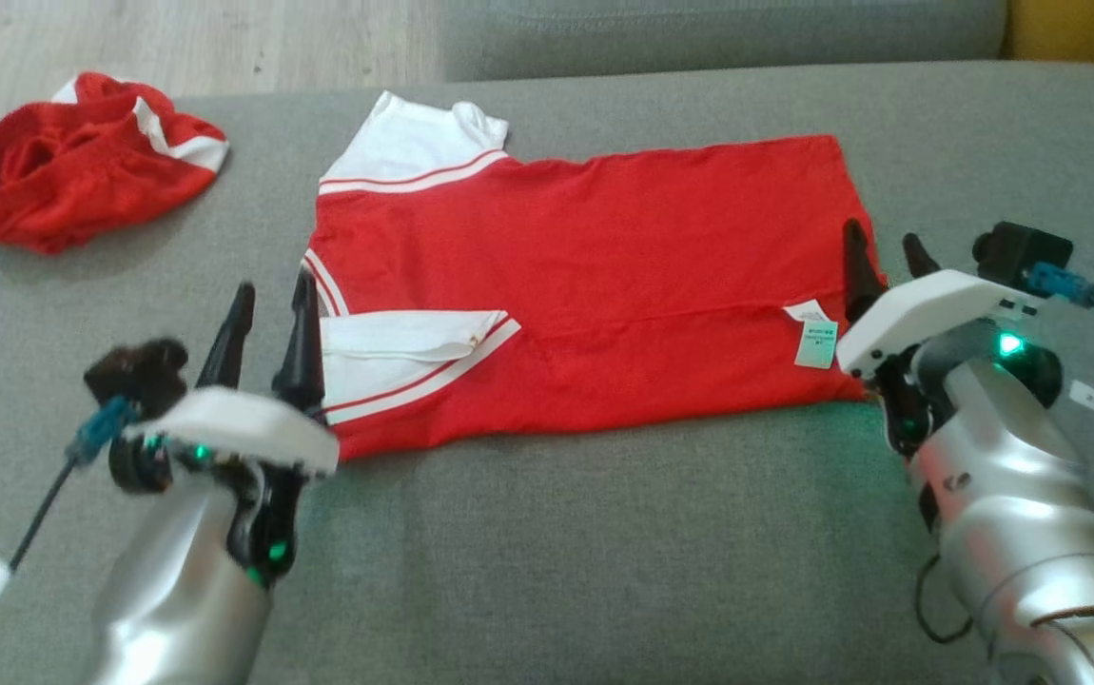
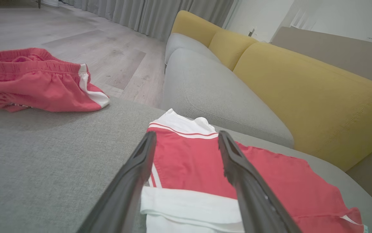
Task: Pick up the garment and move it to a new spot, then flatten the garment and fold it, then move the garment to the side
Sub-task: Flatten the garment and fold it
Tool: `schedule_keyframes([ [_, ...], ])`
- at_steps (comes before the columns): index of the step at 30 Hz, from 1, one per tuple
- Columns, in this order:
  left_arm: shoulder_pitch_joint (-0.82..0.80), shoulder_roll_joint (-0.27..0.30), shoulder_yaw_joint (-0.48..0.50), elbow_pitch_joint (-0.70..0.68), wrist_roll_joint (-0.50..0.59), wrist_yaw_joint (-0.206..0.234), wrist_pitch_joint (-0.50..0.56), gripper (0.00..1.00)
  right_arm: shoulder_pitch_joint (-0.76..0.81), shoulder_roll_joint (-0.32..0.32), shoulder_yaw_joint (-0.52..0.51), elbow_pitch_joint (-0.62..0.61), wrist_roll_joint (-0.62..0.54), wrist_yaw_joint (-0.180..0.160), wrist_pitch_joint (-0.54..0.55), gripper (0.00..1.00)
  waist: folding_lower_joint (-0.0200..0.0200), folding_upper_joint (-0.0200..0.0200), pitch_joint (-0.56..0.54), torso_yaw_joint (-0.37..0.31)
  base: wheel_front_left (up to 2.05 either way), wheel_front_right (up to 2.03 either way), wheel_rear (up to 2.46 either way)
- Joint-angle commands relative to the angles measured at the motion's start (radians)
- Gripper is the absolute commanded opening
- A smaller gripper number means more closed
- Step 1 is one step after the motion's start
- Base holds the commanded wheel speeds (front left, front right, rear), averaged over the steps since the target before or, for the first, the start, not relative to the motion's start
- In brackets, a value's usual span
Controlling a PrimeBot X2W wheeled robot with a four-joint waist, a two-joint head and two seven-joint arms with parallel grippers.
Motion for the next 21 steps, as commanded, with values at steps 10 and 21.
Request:
schedule_keyframes([
  [10, 0.267, 0.101, 0.006, -0.225, -0.035, 0.053, 0.100, 1.00, 0.131, -0.036, -0.029, -0.051, -0.105, -0.001, -0.083, 1.00, 0.0000, -0.0001, -0.067, 0.006, 0.00, 0.00, 0.00],
  [21, 0.296, 0.073, 0.027, -0.251, -0.105, 0.107, 0.176, 1.00, 0.210, -0.005, -0.074, -0.164, -0.183, -0.001, -0.065, 1.00, 0.0000, -0.0001, -0.023, -0.034, 0.00, 0.00, 0.00],
])
